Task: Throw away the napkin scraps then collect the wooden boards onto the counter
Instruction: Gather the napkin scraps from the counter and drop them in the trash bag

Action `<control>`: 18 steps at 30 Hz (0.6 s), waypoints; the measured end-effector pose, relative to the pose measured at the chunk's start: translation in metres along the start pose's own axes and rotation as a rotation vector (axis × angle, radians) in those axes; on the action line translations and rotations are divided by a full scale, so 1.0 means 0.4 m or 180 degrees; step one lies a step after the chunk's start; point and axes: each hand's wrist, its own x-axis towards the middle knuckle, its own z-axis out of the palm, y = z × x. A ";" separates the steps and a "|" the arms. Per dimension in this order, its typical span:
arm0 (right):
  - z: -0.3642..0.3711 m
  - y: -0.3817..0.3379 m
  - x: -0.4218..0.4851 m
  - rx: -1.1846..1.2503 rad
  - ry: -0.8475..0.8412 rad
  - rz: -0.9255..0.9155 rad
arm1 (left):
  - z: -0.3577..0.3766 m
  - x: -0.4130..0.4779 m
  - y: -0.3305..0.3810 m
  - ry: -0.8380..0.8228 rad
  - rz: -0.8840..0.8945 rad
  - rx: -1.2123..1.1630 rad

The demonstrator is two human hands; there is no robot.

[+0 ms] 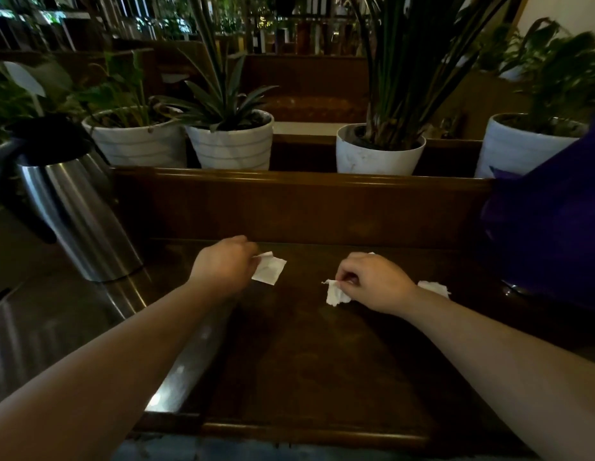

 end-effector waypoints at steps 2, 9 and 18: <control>0.001 0.015 -0.007 0.0012 0.0019 0.0000 | 0.015 0.029 0.029 -0.0246 0.0058 0.0060; -0.015 0.077 -0.022 0.0067 0.0090 0.0088 | 0.089 0.052 0.052 -0.0842 -0.0370 0.0152; -0.043 0.194 0.017 0.0493 0.0543 0.0698 | 0.060 -0.012 0.160 -0.0584 0.0160 -0.0157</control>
